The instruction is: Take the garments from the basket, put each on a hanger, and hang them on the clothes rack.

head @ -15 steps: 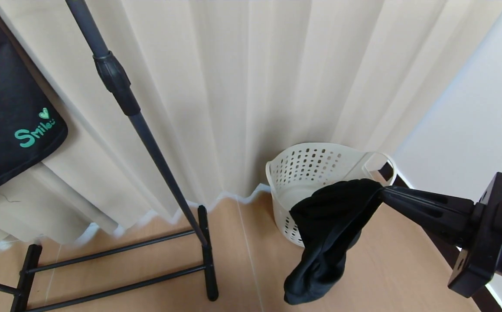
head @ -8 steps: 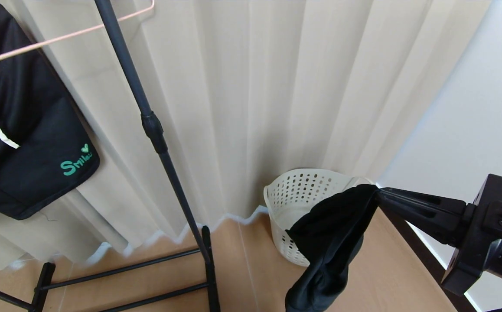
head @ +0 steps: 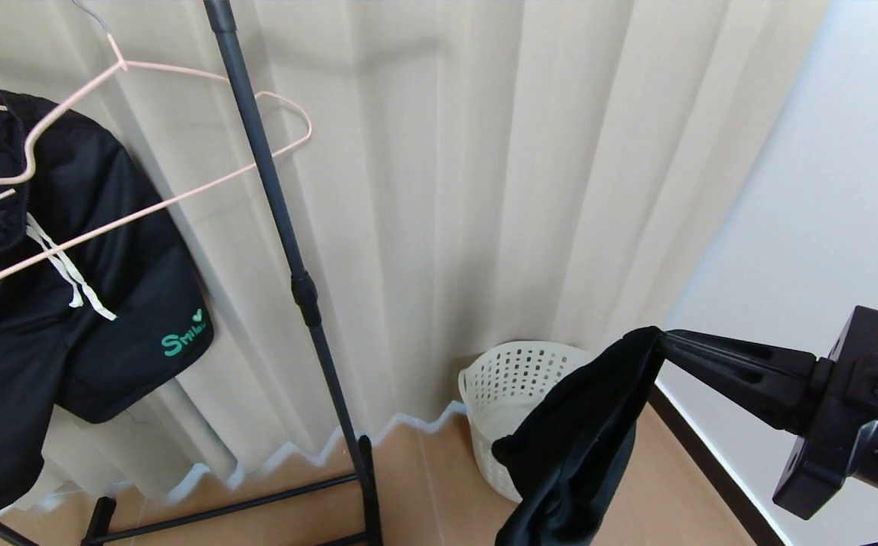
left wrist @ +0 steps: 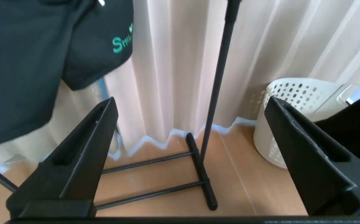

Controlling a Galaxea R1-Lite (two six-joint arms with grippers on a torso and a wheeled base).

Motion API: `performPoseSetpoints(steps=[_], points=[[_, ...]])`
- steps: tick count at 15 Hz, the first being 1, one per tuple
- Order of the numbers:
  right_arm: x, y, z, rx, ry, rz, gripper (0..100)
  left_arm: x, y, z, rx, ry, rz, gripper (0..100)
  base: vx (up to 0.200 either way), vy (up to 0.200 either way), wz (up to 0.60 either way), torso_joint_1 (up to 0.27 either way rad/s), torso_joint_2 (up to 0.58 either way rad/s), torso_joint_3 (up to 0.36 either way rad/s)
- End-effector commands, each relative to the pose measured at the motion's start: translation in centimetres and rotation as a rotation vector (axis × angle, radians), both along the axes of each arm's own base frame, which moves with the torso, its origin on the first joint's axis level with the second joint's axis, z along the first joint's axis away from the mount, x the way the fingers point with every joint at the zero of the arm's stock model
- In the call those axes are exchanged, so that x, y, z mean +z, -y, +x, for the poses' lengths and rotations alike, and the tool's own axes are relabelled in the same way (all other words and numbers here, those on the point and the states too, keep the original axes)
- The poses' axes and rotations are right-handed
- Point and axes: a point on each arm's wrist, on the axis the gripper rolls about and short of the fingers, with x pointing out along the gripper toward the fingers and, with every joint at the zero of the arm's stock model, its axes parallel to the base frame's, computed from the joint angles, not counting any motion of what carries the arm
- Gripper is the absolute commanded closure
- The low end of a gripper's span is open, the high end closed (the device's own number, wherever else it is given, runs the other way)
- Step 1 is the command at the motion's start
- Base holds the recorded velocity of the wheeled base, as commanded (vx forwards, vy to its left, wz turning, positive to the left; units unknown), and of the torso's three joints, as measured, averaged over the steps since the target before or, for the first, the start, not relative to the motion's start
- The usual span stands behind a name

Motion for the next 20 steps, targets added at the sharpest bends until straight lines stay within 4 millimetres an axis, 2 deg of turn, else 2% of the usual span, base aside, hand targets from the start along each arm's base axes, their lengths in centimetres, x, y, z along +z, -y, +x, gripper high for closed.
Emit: performPoseSetpoints(steps=[1,6,20], points=[[-0.05,-0.01,0.0,0.0,-0.001,-0.001,100,0.0,0.0,0.0,0.0,0.0,-0.001,0,0.0,0.0,0.0,0.168,-0.49,-0.124],[-0.12,-0.03,0.02,0.0,-0.003,-0.003,100,-0.07,-0.03,0.02,0.013,-0.001,0.002,0,0.0,0.0,0.0,0.186,-0.51,-0.145],[-0.31,-0.01,-0.01,0.003,-0.008,-0.009,100,-0.03,-0.01,0.01,0.005,0.0,-0.001,0,0.0,0.0,0.0,0.225,-0.53,-0.296]])
